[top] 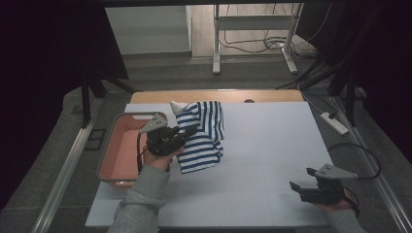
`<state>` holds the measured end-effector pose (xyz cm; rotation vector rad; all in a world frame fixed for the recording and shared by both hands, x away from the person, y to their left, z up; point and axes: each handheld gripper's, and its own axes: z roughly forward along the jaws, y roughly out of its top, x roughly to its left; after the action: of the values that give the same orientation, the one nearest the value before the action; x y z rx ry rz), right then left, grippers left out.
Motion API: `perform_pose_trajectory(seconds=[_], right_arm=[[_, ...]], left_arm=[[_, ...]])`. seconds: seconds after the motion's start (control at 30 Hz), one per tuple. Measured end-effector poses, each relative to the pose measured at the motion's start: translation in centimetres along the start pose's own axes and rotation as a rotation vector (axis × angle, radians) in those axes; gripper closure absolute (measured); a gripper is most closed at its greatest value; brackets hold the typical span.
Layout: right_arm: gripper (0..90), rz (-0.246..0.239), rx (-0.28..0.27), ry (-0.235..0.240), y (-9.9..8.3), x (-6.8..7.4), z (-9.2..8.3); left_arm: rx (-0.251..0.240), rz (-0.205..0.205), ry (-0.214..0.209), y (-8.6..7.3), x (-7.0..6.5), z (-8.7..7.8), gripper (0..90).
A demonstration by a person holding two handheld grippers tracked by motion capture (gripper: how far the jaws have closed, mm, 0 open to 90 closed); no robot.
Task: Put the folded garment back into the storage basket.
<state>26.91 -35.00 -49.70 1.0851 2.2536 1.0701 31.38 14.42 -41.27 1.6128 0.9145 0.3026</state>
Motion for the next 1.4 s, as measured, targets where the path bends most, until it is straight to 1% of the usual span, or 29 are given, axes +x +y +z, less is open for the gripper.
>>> perform_pose_trajectory(seconds=[0.77, 1.4], right_arm=[[16.4, 0.001, 0.002, 0.0, 0.0, 0.0, 0.0], [16.5, 0.001, 0.003, -0.001, 0.0, 0.0, 0.0]], left_arm=[[-0.044, -0.028, 0.024, 0.5, 1.2, -1.8, 70.6], [-0.081, -0.048, 0.06, 0.8, 2.3, -3.4, 70.6]])
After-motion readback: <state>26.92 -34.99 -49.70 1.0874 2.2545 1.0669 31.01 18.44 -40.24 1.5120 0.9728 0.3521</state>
